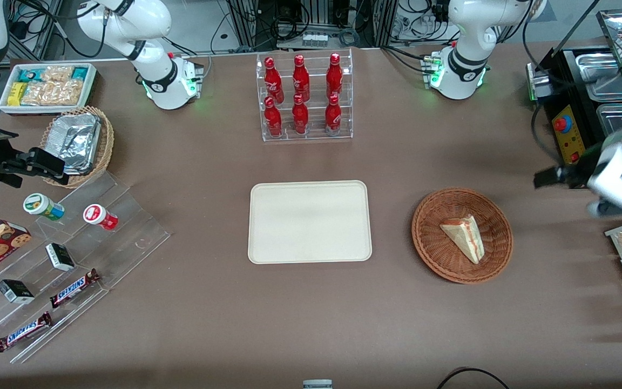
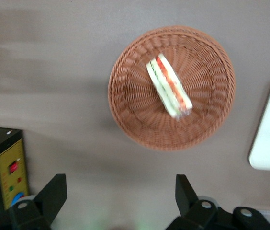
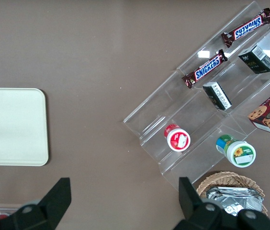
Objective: Place sandwich from basket to tray
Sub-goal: 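Move the left gripper from rest toward the wicker basket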
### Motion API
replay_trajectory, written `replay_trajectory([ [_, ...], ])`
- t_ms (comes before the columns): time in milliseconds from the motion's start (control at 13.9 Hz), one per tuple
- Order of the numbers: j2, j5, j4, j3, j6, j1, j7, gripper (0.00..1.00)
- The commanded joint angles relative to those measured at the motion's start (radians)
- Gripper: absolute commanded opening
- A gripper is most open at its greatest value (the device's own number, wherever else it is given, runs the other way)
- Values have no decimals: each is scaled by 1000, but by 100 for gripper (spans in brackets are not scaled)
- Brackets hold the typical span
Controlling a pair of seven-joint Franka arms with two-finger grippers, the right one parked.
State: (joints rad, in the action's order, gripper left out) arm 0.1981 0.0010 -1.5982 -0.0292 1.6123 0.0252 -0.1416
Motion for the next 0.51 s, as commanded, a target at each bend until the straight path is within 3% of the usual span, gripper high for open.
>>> replay_trajectory([
  [0,64,0,18,-3,47,2,-90,100],
  [433,136,-21,-71,-6,259,-31,-369,100],
])
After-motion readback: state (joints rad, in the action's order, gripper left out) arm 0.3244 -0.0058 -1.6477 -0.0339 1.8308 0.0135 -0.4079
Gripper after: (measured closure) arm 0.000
